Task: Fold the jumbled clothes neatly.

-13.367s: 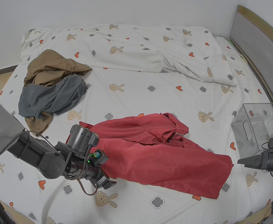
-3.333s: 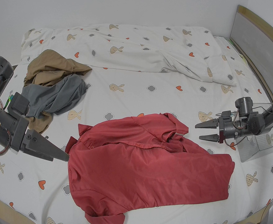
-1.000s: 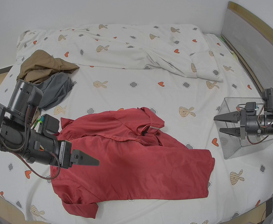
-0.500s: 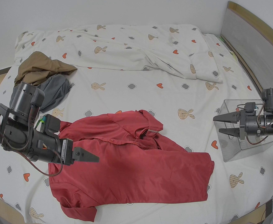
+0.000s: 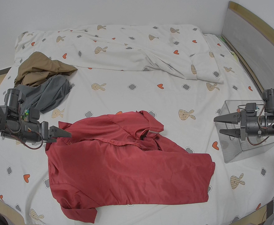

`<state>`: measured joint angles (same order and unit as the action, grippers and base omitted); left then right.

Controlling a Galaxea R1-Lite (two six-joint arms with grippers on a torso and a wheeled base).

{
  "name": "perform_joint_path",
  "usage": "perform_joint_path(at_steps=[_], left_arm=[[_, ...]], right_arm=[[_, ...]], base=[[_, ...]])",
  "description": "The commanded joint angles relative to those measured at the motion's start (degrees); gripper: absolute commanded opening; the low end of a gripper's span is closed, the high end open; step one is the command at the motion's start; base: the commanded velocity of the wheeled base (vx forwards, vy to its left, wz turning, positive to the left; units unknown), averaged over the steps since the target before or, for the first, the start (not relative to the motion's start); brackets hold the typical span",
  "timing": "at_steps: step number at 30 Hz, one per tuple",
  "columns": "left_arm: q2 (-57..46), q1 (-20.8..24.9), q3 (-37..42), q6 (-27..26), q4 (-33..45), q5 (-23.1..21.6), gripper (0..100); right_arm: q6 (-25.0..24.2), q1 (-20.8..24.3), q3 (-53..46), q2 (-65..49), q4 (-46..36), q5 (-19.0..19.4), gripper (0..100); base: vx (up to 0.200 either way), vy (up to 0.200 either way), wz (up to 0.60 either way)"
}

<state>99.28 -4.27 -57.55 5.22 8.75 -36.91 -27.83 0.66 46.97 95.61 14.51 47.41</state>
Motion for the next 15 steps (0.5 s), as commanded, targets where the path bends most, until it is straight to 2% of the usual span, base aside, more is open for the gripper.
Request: perform_joint_path(at_steps=[1,5,15], left_arm=[[10.93,-12.08,-1.16,-5.31,-5.85,-6.33,100],[14.01,-14.01,-1.16,-5.31,-9.9,-6.42,100],[18.32,-14.81,-0.9,-5.31,-12.8,-6.5,100]], right_arm=[[-0.03,0.13,-0.04,0.1,0.0,0.14,100],[0.06,0.22,-0.3,0.1,0.0,0.14,100],[0.06,0.31,-0.39,0.1,0.0,0.14,100]], base=[[0.0,0.0,0.0],[0.0,0.0,0.0],[0.0,0.0,0.0]])
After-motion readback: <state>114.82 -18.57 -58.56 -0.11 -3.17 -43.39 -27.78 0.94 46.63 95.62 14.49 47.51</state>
